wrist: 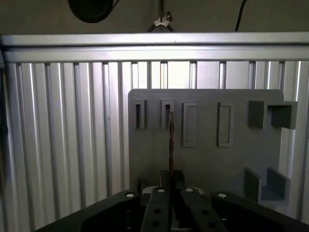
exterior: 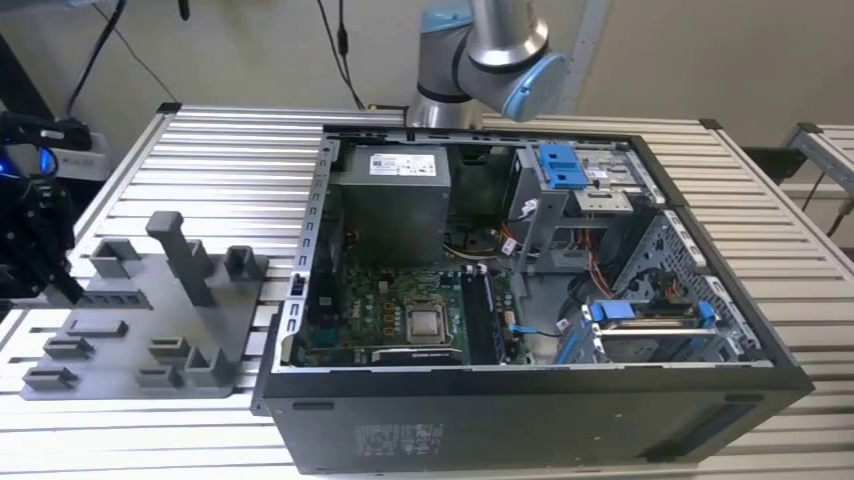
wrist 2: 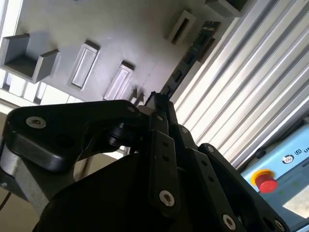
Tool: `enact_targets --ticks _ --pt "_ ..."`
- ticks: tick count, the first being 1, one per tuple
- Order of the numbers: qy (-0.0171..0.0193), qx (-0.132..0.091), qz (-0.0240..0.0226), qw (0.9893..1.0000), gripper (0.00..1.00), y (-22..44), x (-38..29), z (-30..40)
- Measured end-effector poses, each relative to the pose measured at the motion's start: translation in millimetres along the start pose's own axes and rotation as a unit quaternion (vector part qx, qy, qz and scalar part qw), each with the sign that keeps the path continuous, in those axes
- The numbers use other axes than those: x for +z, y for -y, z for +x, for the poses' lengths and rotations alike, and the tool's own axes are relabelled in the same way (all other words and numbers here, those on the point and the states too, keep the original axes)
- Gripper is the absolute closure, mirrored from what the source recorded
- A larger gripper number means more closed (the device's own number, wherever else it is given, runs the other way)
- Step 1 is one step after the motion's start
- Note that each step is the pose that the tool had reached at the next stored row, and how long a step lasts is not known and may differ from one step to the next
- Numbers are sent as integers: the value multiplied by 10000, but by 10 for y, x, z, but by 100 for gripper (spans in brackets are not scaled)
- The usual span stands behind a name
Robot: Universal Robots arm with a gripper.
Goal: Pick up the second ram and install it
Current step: 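Pick up the second ram and move it above second insertion slot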
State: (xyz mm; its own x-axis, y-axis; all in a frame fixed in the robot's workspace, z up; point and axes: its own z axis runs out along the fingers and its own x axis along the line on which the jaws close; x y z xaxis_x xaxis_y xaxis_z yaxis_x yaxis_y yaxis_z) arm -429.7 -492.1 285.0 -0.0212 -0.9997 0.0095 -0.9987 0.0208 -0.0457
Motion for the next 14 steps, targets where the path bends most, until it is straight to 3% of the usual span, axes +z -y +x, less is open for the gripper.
enact_targets --ticks 14 --pt "0 0 0 10000 86 12 -266 3"
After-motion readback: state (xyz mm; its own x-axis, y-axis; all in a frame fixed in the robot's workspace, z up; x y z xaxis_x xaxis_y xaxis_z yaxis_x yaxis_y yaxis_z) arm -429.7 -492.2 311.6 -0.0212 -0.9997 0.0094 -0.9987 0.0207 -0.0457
